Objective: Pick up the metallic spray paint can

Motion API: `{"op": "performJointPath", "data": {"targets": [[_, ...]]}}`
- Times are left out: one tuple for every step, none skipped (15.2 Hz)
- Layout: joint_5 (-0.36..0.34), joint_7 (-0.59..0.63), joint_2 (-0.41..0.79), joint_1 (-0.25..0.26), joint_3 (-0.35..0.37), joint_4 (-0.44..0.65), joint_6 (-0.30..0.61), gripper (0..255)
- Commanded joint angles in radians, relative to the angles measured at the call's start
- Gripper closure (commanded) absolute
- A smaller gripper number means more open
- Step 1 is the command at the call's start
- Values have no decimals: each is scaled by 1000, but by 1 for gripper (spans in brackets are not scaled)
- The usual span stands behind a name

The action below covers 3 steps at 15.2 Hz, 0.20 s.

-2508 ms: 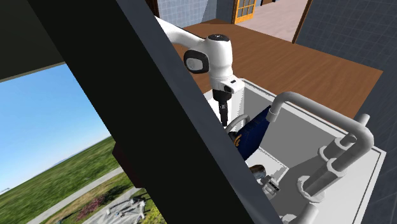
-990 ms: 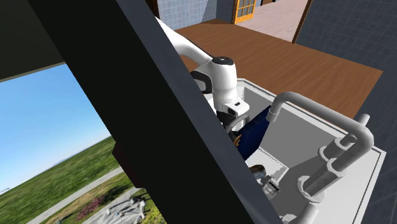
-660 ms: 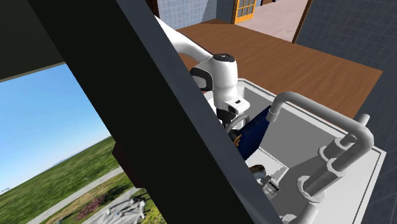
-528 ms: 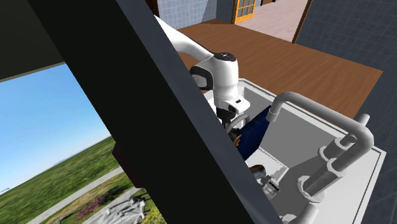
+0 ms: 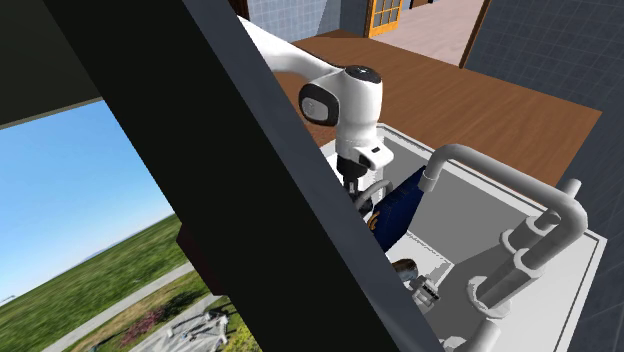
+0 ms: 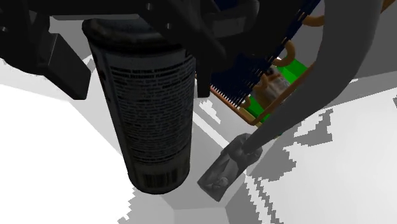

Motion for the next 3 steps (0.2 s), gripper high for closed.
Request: {"op": "performJointPath", "data": {"targets": [[-6,0,-17,-3,-4,22,145,255],[-6,0,-17,-2,-4,24,143,255],[-6,0,-17,-1,-5,24,143,255]]}}
